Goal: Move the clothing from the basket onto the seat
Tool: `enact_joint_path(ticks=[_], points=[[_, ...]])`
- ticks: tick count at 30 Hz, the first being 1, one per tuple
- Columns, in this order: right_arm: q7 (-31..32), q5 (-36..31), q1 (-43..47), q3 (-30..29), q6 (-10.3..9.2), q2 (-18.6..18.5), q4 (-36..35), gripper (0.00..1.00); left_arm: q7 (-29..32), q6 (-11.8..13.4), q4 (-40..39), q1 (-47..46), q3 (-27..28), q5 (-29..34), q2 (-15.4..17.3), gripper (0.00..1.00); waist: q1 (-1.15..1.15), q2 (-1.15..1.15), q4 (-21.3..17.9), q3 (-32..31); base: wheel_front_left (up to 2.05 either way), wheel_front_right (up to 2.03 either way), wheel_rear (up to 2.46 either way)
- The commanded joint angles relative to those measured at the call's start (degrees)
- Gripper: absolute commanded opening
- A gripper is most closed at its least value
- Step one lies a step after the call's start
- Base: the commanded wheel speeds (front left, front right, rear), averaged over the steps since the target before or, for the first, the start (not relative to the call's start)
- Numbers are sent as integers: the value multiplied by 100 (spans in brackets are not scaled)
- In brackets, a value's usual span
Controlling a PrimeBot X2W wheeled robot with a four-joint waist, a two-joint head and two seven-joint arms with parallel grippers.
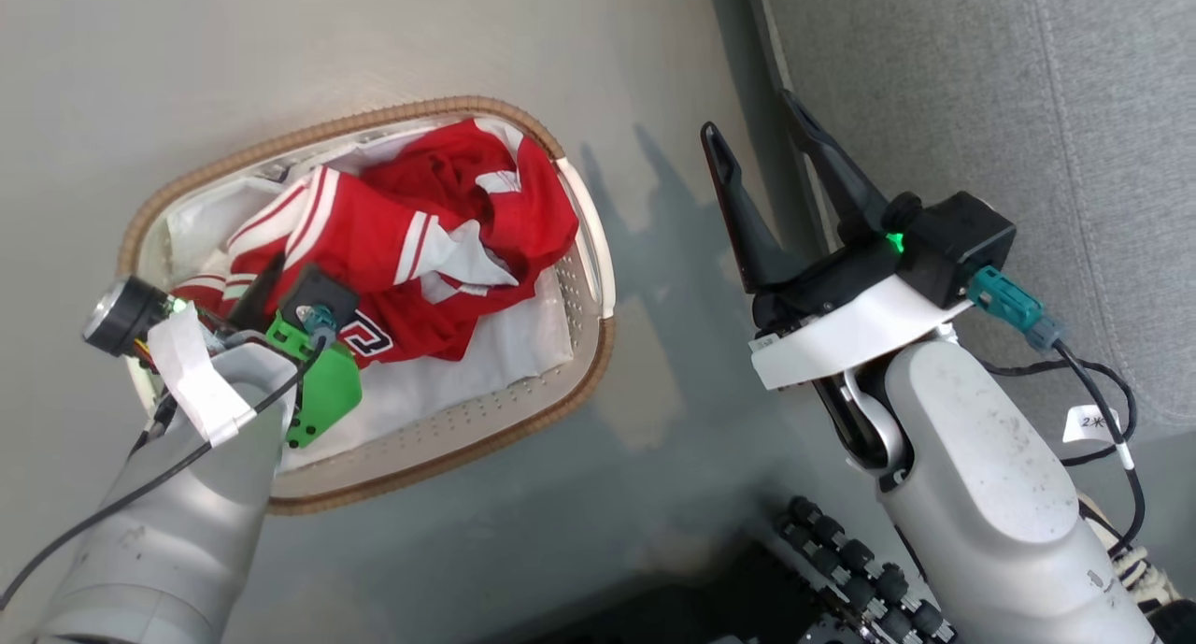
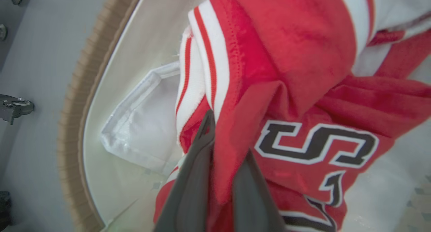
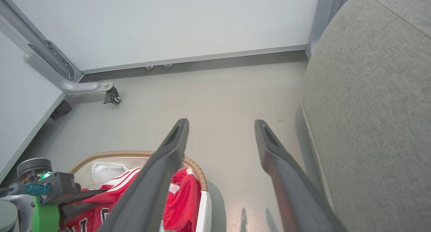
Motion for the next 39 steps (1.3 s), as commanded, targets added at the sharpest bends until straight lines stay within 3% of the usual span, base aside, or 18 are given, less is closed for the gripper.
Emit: enact_joint_path(ticks=[1, 9, 18, 39], points=[[-27, 27, 118, 9, -4, -56, 64, 100, -45, -38, 0, 145, 0, -41, -7, 0, 0, 0, 77, -318, 0, 0, 0], [-27, 43, 440, -23, -4, -230, 341, 100, -185, -189, -139, 601, 93, -390, -227, 0, 0, 0, 368, -1089, 0, 0, 0], [-28, 57, 858, 83, -4, -433, 579, 100, -186, -289, -1395, 1553, 192, -815, -395, 0, 0, 0, 719, -2006, 0, 0, 0], [-27, 100, 1783, 214, -4, -476, 854, 100, -187, -205, -3047, 2874, 616, -1295, -479, 0, 0, 0, 1057, -3543, 0, 0, 0]])
